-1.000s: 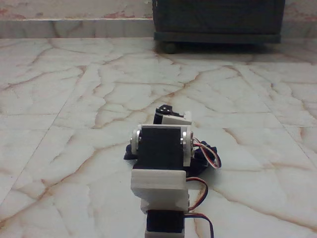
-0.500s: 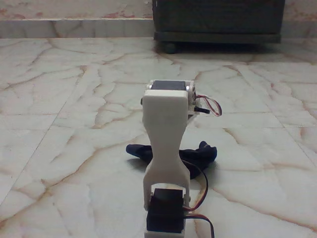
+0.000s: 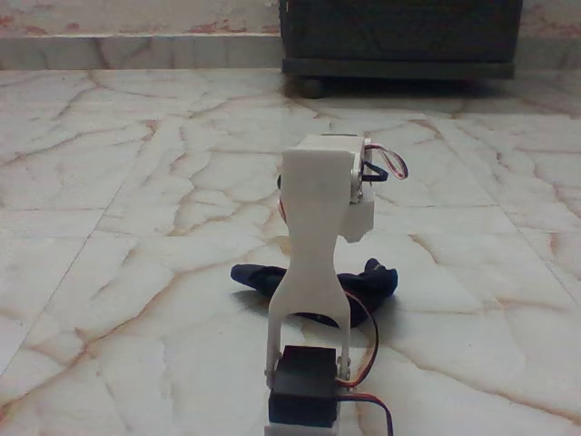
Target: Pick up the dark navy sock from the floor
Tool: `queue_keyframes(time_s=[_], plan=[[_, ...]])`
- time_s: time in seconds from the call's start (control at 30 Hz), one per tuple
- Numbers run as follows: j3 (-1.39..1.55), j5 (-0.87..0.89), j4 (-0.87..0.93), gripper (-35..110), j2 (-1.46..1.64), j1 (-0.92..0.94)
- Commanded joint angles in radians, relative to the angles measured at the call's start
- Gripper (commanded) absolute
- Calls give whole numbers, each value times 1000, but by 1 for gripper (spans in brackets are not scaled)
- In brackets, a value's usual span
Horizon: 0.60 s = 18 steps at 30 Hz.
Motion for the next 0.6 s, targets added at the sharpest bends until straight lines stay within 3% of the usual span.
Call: queue_keyframes(time_s=[0.0, 0.2, 0.57], plan=[[-101, 55, 69, 7, -26, 0], [-354, 143, 334, 7, -230, 6], [-692, 190, 391, 7, -581, -12]])
